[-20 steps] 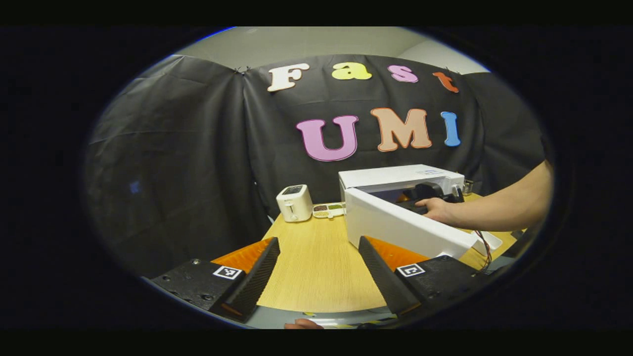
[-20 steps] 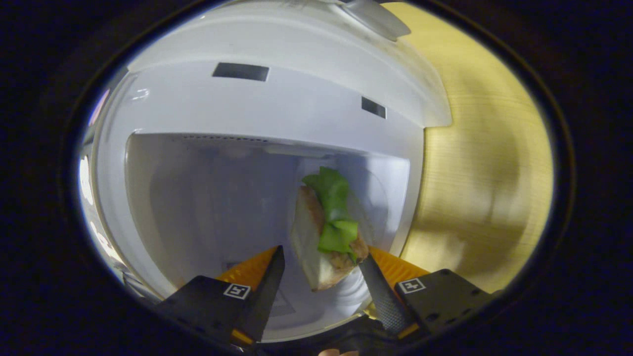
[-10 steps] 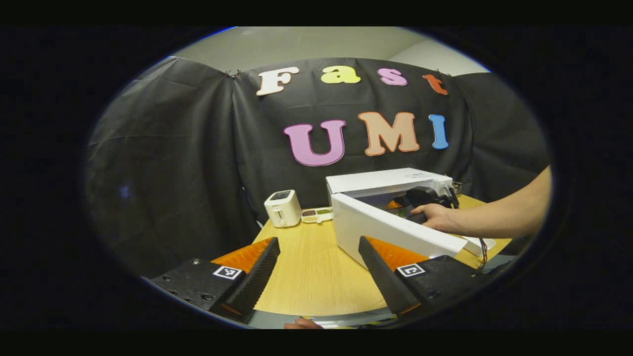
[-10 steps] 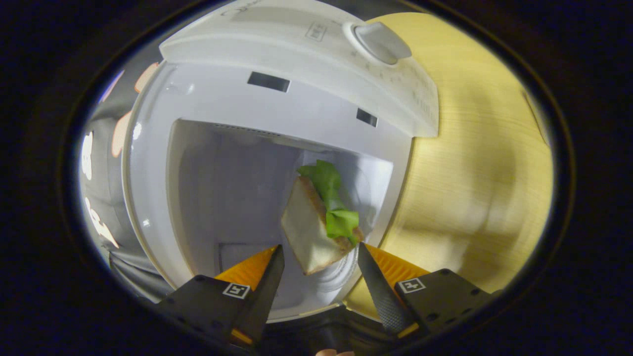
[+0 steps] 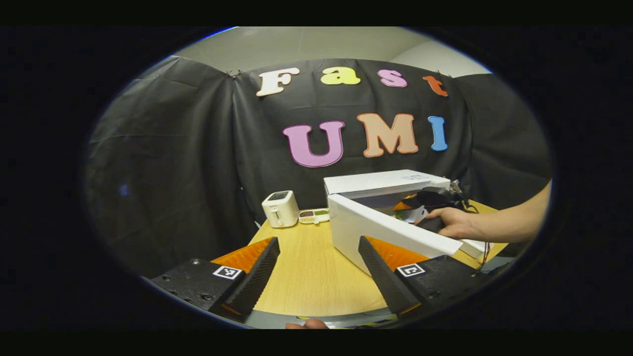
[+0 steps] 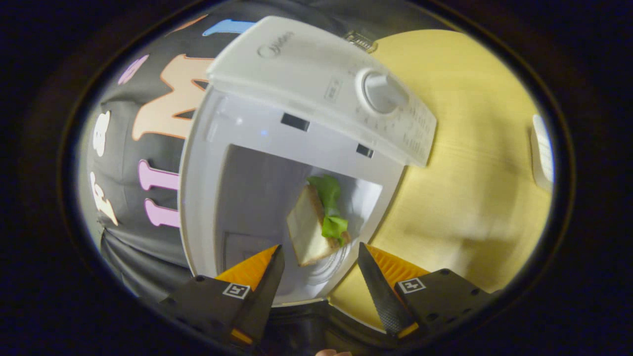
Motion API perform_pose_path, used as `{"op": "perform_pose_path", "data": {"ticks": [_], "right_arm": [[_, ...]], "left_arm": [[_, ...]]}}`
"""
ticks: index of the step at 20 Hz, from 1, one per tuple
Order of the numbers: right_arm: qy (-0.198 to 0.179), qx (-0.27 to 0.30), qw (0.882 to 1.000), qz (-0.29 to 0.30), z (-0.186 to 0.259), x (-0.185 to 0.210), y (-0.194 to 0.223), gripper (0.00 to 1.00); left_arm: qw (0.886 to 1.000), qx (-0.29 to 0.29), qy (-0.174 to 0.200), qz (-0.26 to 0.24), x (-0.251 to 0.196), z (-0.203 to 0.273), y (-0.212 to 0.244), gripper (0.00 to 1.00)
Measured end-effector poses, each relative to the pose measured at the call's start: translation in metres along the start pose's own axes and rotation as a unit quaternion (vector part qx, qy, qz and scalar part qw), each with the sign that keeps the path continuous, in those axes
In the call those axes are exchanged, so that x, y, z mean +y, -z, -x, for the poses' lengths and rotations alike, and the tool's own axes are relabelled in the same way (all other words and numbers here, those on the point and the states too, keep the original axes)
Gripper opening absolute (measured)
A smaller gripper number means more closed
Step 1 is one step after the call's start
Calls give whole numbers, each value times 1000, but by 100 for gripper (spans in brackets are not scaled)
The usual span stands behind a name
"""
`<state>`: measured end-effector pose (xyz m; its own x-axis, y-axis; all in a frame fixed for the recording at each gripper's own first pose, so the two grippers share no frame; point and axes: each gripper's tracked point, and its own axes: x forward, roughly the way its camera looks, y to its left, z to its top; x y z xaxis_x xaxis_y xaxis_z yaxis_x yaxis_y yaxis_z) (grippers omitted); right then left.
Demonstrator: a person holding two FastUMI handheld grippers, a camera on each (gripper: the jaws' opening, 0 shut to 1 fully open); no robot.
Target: Open the microwave oven with the left hand, put the food in, and close the microwave oven.
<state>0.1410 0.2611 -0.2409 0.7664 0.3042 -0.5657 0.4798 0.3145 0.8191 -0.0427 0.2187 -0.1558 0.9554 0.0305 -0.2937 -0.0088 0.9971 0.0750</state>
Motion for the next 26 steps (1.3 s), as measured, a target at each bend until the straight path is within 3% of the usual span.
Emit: {"op": "perform_pose_path", "data": {"ticks": [1, 4, 6, 7, 8, 9, 10, 11, 13, 17, 19, 20, 21, 23, 24, 26], "right_arm": [[-4, -7, 1000, 14, 15, 1, -12, 81], [-23, -39, 997, 60, 56, 16, -59, 81], [-34, -59, 993, 97, 83, 35, -91, 80], [-39, -72, 989, 122, 99, 45, -106, 80], [-44, -83, 985, 147, 116, 57, -118, 80], [-47, -93, 980, 170, 135, 68, -130, 80], [-53, -102, 975, 193, 153, 82, -139, 80], [-56, -111, 969, 215, 169, 94, -149, 81], [-72, -131, 953, 262, 195, 118, -166, 81], [-106, -158, 910, 369, 226, 140, -179, 81], [-125, -168, 894, 395, 247, 152, -187, 81], [-134, -168, 889, 405, 256, 157, -188, 92], [-141, -172, 882, 416, 264, 162, -192, 81], [-157, -187, 861, 445, 280, 173, -202, 80], [-163, -190, 854, 456, 288, 177, -205, 81], [-174, -195, 845, 466, 302, 188, -213, 80]], "left_arm": [[1000, 8, 3, 4, -2, 0, 5, 98], [1000, 17, 16, 6, -10, 1, 9, 99], [999, 26, 28, -1, -17, -1, 16, 93], [998, 30, 47, -5, -24, -2, 20, 77], [998, 34, 57, -11, -31, 0, 23, 72], [997, 33, 61, -17, -35, -1, 25, 52], [998, 34, 42, -24, -29, -4, 26, 46], [998, 44, 27, -27, -24, -6, 32, 17], [997, 74, 36, -12, -38, -6, 50, 1], [995, 92, 40, 29, -58, -10, 58, 0], [994, 103, 29, 35, -64, -11, 64, 1], [993, 109, 27, 42, -70, -11, 67, 1], [992, 115, 24, 51, -73, -13, 70, 0], [991, 121, 18, 61, -81, -13, 72, 3], [990, 122, 15, 62, -84, -14, 72, 0], [990, 128, 3, 56, -89, -18, 75, 1]]}}
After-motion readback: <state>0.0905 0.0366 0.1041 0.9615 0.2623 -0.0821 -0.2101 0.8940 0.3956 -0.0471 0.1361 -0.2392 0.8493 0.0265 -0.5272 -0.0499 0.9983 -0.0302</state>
